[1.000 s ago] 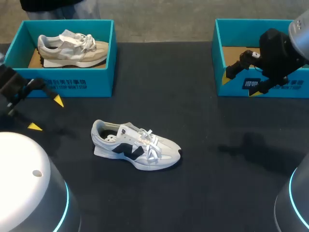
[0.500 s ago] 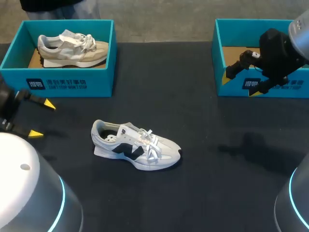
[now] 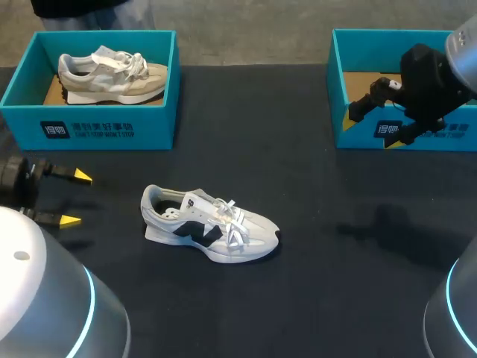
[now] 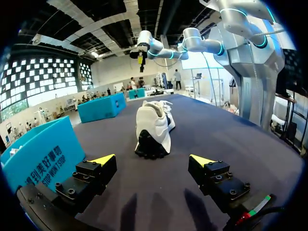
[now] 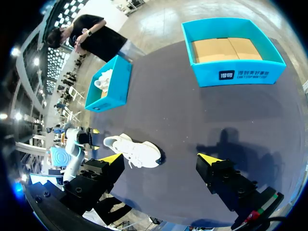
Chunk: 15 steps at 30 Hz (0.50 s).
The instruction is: Take the shoe out of the shoebox, open the shoe tongue, remove and reinsert the insole, then place the shoe into the shoebox
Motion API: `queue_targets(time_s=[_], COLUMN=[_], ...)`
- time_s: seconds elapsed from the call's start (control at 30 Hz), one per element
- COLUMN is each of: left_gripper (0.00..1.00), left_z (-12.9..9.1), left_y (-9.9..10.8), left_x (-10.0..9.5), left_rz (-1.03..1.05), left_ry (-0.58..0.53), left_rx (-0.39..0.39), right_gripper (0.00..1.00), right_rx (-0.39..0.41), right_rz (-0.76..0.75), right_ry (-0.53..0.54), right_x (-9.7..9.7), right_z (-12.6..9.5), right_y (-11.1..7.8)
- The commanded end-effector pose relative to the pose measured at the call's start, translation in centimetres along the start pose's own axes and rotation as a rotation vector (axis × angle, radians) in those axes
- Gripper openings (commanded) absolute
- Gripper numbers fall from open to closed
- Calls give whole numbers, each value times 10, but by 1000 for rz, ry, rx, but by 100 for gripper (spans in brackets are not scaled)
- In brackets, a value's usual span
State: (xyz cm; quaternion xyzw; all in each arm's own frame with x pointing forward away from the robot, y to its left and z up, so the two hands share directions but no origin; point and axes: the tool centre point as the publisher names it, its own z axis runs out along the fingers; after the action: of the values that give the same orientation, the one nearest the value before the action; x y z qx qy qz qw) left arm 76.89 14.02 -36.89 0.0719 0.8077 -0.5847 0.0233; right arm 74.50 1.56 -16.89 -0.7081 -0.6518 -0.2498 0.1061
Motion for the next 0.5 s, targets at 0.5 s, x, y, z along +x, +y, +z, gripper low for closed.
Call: queue_targets(time_s=[0.5], left_gripper=[100], left_z=[7], left_y=[12], left_x=[-1], left_rz=[-41], left_ry=[-8], left_rx=[31], right_gripper=[100], right_rx=[0], right_rz=[2], right_ry=[-2], right_x=[1], right_z=[1], right_y=[0])
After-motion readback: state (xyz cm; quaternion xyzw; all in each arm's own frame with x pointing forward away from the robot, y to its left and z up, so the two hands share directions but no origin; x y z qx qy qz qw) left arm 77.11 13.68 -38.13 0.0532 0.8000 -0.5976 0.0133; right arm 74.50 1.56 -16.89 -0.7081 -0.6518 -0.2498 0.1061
